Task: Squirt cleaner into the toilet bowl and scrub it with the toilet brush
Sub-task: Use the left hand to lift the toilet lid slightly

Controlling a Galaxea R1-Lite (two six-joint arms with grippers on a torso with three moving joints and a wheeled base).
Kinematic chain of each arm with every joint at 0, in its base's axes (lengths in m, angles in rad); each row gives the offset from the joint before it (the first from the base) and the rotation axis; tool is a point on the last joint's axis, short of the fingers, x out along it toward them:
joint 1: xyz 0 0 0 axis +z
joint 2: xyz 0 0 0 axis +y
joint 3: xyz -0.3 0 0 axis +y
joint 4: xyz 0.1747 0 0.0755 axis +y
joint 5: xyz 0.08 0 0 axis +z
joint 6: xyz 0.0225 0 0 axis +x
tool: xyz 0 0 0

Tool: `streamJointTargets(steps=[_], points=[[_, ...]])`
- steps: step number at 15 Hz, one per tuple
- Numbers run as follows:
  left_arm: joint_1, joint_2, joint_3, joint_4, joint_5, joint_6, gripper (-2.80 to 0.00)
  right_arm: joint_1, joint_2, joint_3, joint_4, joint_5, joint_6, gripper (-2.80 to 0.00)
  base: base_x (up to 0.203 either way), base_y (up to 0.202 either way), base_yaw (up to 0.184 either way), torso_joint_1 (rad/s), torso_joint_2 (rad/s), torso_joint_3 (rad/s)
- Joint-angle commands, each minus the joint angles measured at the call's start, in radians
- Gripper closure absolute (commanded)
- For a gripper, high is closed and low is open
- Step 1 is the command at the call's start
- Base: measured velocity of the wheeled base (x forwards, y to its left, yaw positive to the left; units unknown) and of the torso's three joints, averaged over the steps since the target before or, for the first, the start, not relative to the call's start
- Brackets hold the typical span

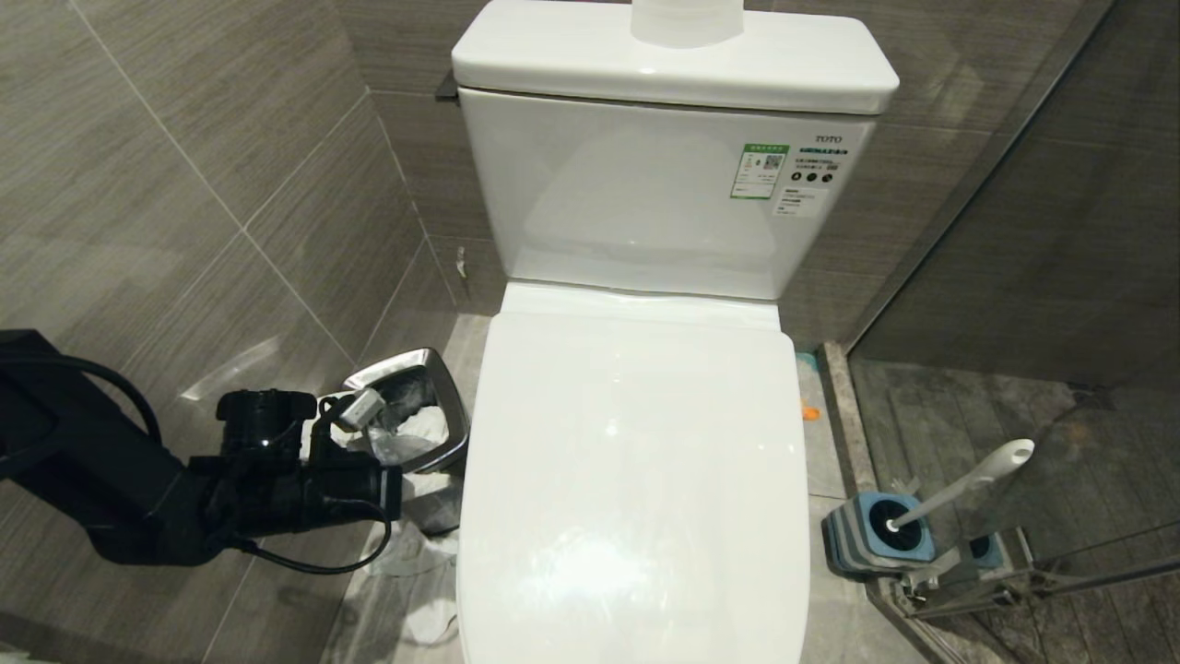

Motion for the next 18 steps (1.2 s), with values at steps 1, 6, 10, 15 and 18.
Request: streamJointTargets(steps=[1, 6, 10, 15, 18], points=[[0.014, -0.027, 0.019, 0.000, -0.050, -0.018, 0.00, 0.000, 0.001, 0.001, 0.000, -0.001, 0.000, 0.00, 0.000, 0.000, 0.000, 0.000, 0.00, 0.000], [0.043, -0.066, 0.066, 0.003, -0.177, -0.035, 0.00, 0.001, 0.001, 0.001, 0.000, -0.001, 0.000, 0.00, 0.000, 0.000, 0.000, 0.000, 0.00, 0.000], [0.066, -0.044, 0.102, -0.001, -0.196, -0.035, 0.00, 0.000, 0.001, 0.001, 0.000, 0.000, 0.000, 0.00, 0.000, 0.000, 0.000, 0.000, 0.00, 0.000], [0.054, -0.079, 0.160, -0.001, -0.257, -0.080, 0.00, 0.001, 0.001, 0.001, 0.000, -0.001, 0.000, 0.00, 0.000, 0.000, 0.000, 0.000, 0.00, 0.000], [0.045, -0.076, 0.172, -0.003, -0.258, -0.075, -2.80, 0.001, 0.001, 0.001, 0.000, -0.001, 0.000, 0.00, 0.000, 0.000, 0.000, 0.000, 0.00, 0.000]])
